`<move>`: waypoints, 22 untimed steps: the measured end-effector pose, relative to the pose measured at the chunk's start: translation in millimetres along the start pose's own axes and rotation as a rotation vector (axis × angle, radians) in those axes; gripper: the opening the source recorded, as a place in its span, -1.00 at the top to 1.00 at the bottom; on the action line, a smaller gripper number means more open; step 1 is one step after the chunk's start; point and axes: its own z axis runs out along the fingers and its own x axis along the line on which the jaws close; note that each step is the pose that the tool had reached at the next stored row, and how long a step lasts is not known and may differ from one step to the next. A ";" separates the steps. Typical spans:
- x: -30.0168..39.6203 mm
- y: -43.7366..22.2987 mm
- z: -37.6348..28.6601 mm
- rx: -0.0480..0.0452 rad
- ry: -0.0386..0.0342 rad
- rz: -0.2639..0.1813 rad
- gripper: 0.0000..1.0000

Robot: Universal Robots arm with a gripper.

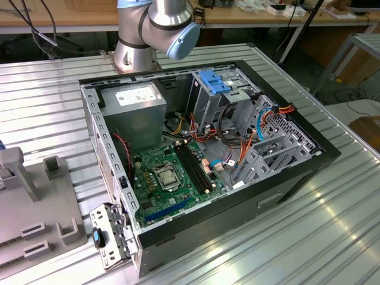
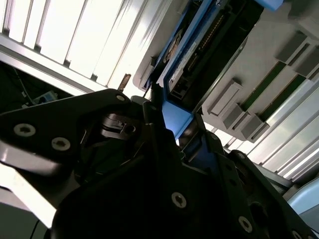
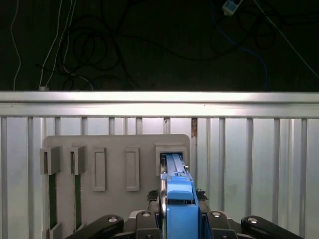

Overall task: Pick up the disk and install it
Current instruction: 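Pick up the disk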

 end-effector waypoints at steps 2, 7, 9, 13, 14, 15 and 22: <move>0.0 0.0 0.0 0.0000 0.0000 0.000 0.25; 0.0 0.0 0.0 0.0003 -0.0003 -0.019 0.25; 0.0 0.0 0.0 0.0004 -0.0004 -0.026 0.25; 0.0 0.0 0.0 0.0005 -0.0005 -0.033 0.25; 0.0 0.0 0.0 0.0005 -0.0005 -0.034 0.25; 0.0 0.0 0.0 0.0006 -0.0006 -0.035 0.25; 0.0 -0.1 -2.8 0.0007 -0.0006 -0.035 0.25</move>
